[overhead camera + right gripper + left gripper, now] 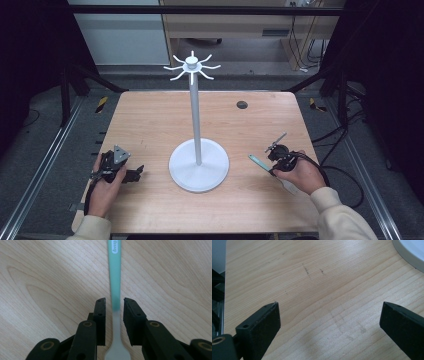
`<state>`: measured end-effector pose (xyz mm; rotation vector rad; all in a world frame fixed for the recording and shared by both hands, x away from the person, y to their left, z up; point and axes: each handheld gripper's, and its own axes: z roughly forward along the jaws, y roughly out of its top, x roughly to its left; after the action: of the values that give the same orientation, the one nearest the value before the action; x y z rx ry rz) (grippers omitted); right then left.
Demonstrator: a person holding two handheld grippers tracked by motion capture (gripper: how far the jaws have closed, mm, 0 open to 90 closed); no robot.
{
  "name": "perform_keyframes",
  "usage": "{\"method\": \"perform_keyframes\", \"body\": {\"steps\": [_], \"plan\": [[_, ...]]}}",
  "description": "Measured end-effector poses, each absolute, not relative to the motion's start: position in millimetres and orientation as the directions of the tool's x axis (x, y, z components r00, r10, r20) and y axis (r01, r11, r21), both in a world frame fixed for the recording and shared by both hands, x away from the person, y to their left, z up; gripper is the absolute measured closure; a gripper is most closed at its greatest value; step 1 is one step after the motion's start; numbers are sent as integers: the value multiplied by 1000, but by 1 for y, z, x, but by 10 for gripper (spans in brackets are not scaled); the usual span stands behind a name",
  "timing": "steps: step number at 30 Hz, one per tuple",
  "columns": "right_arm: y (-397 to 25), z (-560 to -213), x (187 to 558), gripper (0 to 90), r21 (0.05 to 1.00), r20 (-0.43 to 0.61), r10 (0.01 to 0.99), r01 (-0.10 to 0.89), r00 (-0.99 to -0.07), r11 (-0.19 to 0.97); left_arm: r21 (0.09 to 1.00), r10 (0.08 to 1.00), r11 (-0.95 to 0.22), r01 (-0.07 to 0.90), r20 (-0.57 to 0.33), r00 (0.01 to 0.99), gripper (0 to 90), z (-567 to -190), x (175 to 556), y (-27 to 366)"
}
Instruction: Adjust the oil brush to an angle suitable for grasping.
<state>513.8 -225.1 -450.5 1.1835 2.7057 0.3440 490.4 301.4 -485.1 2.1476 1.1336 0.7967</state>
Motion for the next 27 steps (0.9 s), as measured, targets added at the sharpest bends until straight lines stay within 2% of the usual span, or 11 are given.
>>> {"method": "perform_keyframes", "body": {"steps": [7,9,18,21,22,27], "plan": [[-227,-457,518,734,254,-67,712,678,-699,690,716,855,-475,511,237,462,28,-485,490,301],[-225,-457,518,741,239,-46,744,715,-667,656,716,855,-474,513,236,462,27,-485,490,301],[-226,-463,524,766,222,-62,702,676,-709,702,716,856,-473,513,235,461,27,-485,491,301],[-223,-463,523,773,210,-40,737,715,-675,667,717,856,-473,513,235,461,27,-485,490,301],[-225,-465,525,782,216,-61,707,683,-704,698,716,856,-473,513,235,461,28,-485,491,301],[-226,-465,526,796,214,-60,700,676,-712,705,717,856,-473,513,235,461,28,-485,491,301]]}}
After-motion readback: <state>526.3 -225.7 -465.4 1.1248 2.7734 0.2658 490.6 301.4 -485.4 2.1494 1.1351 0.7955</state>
